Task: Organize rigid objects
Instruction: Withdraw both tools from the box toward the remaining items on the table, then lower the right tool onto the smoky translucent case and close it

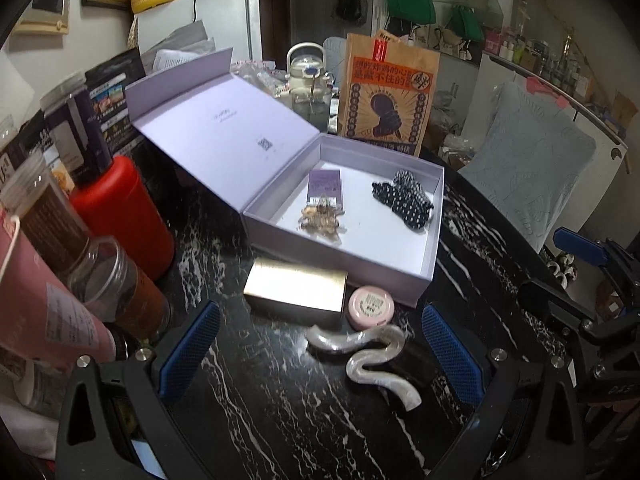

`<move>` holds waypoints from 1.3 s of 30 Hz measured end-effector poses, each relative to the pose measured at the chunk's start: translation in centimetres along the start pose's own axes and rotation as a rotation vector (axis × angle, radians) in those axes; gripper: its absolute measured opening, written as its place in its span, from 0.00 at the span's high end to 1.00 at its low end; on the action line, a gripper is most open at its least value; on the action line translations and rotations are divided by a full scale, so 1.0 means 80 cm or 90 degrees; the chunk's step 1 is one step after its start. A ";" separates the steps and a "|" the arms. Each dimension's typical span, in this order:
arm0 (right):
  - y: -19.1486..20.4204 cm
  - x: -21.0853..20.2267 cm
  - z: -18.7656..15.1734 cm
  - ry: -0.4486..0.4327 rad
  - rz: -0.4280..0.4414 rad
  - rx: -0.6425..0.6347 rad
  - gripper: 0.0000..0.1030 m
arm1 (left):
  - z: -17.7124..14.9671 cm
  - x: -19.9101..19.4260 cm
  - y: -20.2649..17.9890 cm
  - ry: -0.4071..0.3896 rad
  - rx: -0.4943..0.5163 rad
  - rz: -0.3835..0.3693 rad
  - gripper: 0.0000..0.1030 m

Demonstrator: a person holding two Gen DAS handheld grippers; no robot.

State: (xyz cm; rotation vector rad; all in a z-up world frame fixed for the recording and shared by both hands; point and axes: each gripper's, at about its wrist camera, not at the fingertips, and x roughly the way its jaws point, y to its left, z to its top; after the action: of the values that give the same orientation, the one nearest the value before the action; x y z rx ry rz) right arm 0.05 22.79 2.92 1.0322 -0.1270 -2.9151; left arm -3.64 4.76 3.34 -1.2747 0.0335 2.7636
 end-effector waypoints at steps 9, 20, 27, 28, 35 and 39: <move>0.003 0.015 -0.035 0.026 0.014 0.015 0.02 | -0.030 0.009 0.007 0.019 -0.015 -0.019 0.00; 0.005 0.044 -0.075 0.063 0.047 0.016 0.02 | -0.057 0.030 0.013 0.026 -0.026 -0.035 0.00; 0.017 0.064 -0.088 0.086 0.058 -0.014 0.02 | -0.078 0.049 0.017 0.041 -0.035 -0.020 0.00; 0.018 0.068 -0.089 0.091 0.059 -0.017 0.02 | -0.080 0.050 0.019 0.037 -0.042 -0.013 0.00; 0.018 0.091 -0.090 0.109 0.092 0.001 0.11 | -0.091 0.063 0.040 0.042 -0.083 -0.013 0.00; 0.018 0.106 -0.089 0.132 0.108 0.016 0.19 | -0.086 0.068 0.051 0.038 -0.092 -0.012 0.00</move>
State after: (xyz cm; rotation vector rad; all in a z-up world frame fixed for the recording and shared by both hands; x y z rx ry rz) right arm -2.07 20.33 -7.77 1.2518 -0.2306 -2.6450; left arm -2.32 0.69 -5.33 -1.3824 -0.1757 2.7551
